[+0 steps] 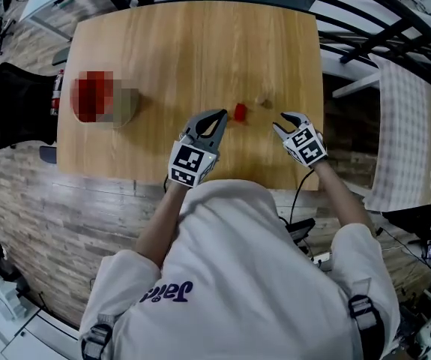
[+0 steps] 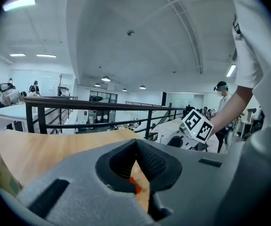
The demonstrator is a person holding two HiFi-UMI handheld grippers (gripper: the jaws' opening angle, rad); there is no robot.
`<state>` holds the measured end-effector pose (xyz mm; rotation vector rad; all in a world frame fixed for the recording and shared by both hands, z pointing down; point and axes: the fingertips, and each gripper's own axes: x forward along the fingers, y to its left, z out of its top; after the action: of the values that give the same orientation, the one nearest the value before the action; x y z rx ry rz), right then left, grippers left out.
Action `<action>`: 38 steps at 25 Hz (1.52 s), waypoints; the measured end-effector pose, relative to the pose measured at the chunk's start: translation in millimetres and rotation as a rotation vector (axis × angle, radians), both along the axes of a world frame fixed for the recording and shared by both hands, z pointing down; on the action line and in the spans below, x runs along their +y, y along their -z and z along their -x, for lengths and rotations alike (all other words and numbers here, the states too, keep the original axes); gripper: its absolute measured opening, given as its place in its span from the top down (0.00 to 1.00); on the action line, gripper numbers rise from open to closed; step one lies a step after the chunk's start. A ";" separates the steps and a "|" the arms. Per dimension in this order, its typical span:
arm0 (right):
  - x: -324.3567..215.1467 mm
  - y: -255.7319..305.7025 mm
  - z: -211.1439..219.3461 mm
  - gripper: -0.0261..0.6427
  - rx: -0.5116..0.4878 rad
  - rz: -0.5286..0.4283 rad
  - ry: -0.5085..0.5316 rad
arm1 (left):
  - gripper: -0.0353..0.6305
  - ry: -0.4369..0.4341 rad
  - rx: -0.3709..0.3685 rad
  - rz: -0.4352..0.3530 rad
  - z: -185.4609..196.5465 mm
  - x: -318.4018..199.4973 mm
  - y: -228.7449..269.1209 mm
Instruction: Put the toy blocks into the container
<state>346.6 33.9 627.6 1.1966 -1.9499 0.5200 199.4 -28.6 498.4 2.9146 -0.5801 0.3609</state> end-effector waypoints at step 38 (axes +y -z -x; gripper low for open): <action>-87.8 -76.9 4.2 0.76 -0.013 0.066 -0.063 | 0.94 0.002 -0.107 0.081 -10.5 -0.8 -50.8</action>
<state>342.4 -53.9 704.5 1.2193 -1.8956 0.6211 209.9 -29.3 549.2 2.8302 -0.5697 0.5308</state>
